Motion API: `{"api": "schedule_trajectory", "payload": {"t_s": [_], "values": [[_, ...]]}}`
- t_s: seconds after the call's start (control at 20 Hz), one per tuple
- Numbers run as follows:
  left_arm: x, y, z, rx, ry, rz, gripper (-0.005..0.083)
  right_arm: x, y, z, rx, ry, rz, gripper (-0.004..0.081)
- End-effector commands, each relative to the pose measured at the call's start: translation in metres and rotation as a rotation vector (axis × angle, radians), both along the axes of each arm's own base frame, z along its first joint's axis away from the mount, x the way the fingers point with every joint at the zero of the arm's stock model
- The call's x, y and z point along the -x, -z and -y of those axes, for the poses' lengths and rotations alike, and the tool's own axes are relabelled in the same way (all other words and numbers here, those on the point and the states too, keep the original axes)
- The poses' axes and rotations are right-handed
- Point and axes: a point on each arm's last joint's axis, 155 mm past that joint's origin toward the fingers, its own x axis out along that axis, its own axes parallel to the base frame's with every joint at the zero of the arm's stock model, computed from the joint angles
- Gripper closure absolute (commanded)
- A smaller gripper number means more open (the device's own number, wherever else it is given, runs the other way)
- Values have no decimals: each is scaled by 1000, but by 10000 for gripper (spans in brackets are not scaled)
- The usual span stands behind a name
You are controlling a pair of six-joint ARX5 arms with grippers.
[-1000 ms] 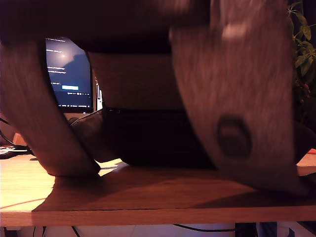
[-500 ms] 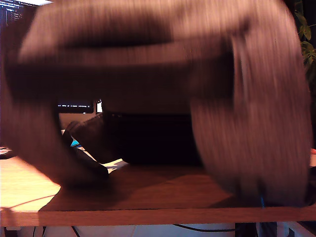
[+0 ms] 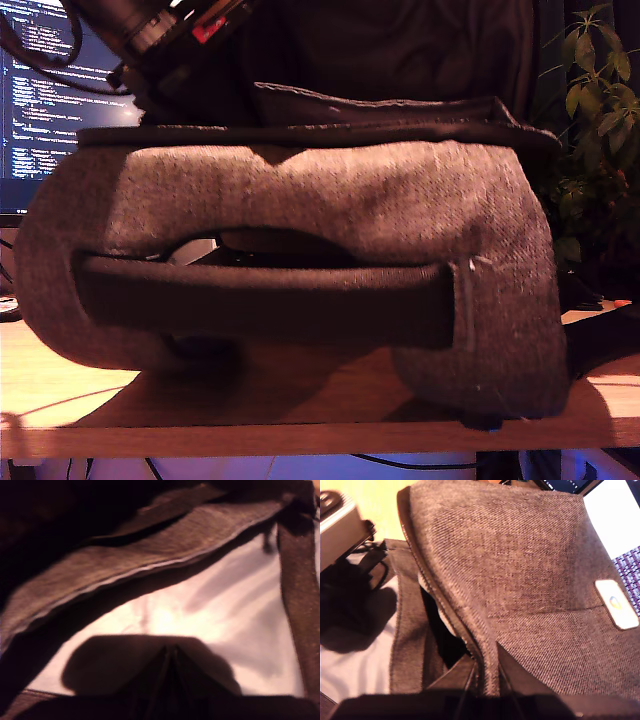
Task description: Pack the pair of socks inside the grey Google backpack
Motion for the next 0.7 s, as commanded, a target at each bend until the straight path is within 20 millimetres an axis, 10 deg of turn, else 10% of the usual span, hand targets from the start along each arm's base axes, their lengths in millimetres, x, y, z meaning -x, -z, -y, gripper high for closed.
{"api": "schedule_trajectory", "payload": {"t_s": [0.0, 0.65], "values": [[-3, 25, -1, -38, 3, -39, 795, -5, 15, 2, 17, 31, -42, 781], [-39, 7, -4, 8, -29, 80, 795, -28, 35, 2, 43, 96, -64, 781]]}}
